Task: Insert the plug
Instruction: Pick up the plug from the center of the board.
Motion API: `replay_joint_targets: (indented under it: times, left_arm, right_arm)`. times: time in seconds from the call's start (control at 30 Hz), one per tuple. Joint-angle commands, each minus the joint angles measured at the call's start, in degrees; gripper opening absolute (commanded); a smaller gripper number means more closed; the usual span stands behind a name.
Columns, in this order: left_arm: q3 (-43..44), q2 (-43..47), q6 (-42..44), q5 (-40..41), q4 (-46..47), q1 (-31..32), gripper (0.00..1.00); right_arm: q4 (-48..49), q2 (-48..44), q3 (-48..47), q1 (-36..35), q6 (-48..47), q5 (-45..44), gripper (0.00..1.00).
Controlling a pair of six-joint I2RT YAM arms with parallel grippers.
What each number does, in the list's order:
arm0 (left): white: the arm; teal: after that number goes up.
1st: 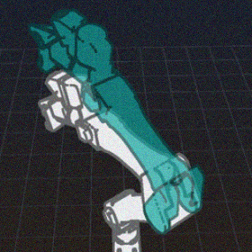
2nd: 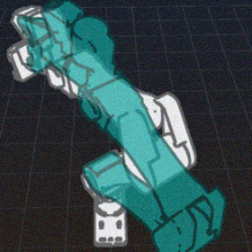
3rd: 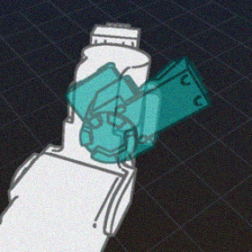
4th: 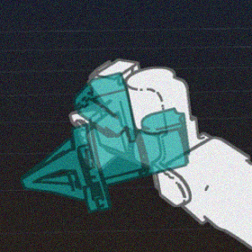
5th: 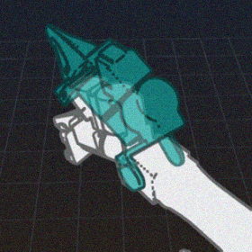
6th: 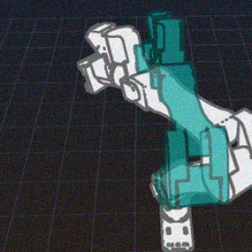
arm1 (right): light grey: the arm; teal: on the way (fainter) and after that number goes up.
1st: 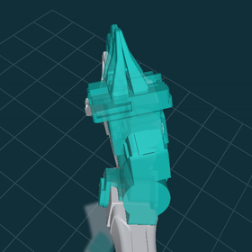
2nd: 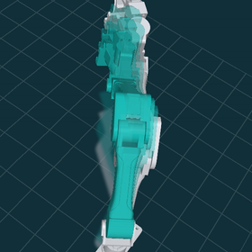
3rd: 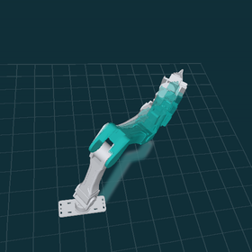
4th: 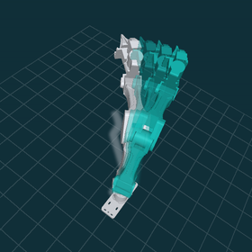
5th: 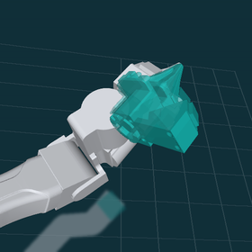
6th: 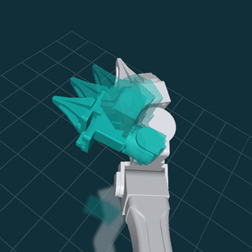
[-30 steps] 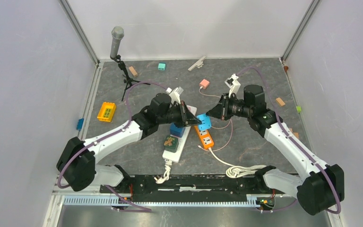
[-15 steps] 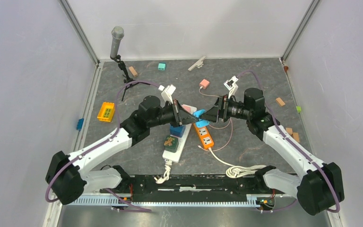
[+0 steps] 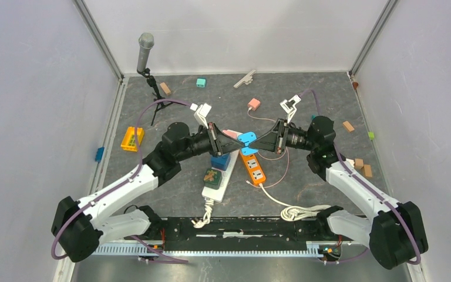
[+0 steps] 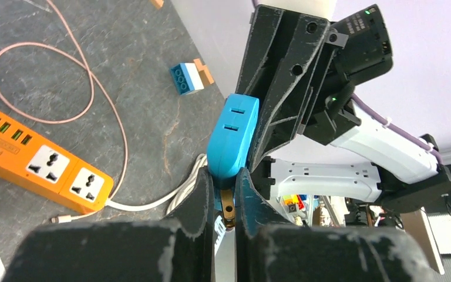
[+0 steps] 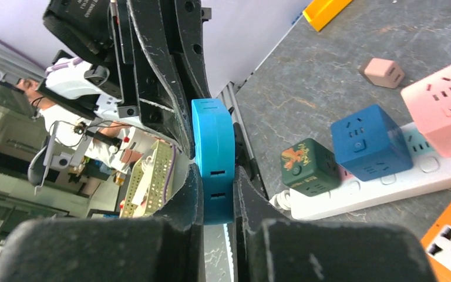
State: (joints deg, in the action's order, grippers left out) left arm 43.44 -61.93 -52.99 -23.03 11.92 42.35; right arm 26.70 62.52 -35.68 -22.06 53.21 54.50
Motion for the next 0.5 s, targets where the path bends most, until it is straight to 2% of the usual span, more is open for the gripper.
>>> replay_joint_targets:
  times: [0.0, 0.1, 0.2, 0.23, 0.27, 0.3, 0.33, 0.4, 0.47]
  left_arm:
    - [-2.14, 3.34, 5.92, -2.84, 6.79, 0.03, 0.04]
    - [-3.98, 5.30, 8.53, -4.94, 8.49, -0.33, 0.07]
    - [-5.32, 7.31, 10.36, -6.26, 9.08, -0.72, 0.20]
    - [-5.69, 7.86, 10.84, -6.50, 9.08, -0.92, 0.29]
    - [-6.09, 8.60, 11.13, -6.59, 9.00, -1.16, 0.44]
    - [-6.34, 9.10, 11.07, -6.59, 8.93, -1.42, 0.66]
    - [-6.64, 9.57, 10.99, -6.67, 8.97, -1.76, 0.82]
    - [-6.82, 10.39, 10.47, -7.09, 8.91, -2.39, 0.95]
    - [-6.72, 10.88, 9.96, -7.70, 8.82, -3.00, 0.99]
  right_arm:
    - [9.69, -0.13, -0.13, -0.50, 6.21, 2.50, 0.00]
    - [10.01, -0.37, -1.31, -0.50, 6.30, 3.53, 0.00]
    - [9.91, -0.69, -2.40, -0.51, 5.98, 4.19, 0.00]
    - [9.78, -0.77, -2.70, -0.50, 5.81, 4.28, 0.00]
    - [9.53, -0.91, -3.01, -0.49, 5.57, 4.36, 0.00]
    - [8.96, -0.98, -3.36, -0.48, 5.15, 4.39, 0.00]
    - [8.22, -1.08, -3.70, -0.52, 4.59, 4.44, 0.00]
    - [4.55, -1.17, -5.05, -0.47, 1.66, 4.35, 0.00]
    - [-0.92, -1.21, -6.65, -0.53, -2.70, 4.05, 0.00]
